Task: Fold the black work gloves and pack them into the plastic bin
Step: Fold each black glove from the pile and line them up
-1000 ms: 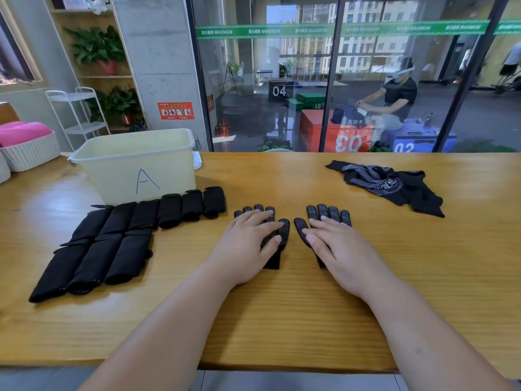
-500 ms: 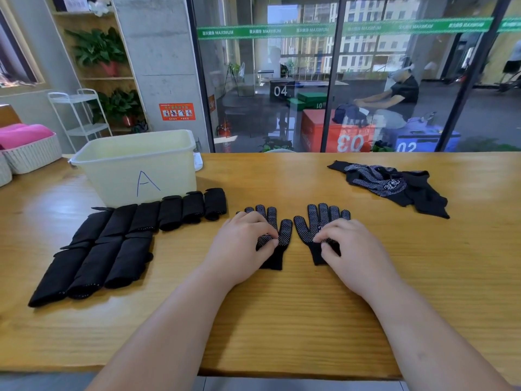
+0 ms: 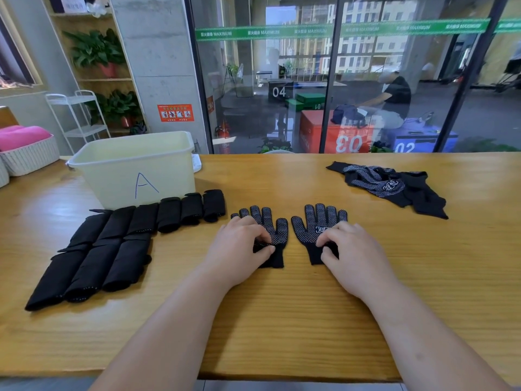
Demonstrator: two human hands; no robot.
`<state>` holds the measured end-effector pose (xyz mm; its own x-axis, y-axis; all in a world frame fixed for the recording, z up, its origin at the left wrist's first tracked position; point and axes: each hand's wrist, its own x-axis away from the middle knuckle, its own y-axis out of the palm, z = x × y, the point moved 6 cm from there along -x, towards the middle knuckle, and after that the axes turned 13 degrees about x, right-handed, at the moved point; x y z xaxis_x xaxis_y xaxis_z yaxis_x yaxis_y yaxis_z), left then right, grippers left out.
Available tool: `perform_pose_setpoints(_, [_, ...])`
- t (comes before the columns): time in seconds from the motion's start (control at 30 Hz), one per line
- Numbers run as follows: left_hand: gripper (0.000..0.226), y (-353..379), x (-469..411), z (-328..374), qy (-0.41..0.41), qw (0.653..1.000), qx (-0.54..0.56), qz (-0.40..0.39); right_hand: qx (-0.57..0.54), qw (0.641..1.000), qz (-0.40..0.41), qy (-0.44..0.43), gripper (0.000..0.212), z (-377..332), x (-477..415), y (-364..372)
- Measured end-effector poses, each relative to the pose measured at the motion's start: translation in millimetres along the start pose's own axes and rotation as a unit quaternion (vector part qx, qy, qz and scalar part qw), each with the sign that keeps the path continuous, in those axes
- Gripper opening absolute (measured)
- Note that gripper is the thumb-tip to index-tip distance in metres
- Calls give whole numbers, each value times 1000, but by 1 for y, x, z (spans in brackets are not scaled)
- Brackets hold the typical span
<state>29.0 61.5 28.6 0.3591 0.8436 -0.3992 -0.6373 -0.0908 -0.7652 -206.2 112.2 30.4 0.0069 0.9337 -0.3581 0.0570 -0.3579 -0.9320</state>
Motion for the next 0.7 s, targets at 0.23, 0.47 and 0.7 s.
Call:
perform_pose_setpoints(0.23, [7, -3, -1, 1, -16, 997, 34, 65, -85, 995, 58, 5, 10, -3, 0, -7])
perform_pose_setpoints(0.47, [8, -7, 2, 23, -55, 956, 263, 115, -201, 979, 8, -27, 51, -29, 3, -5])
perform_pose_setpoints(0.7, [5, 1, 3, 30, -40, 953, 285, 90, -434, 893, 54, 108, 9, -2, -3, -17])
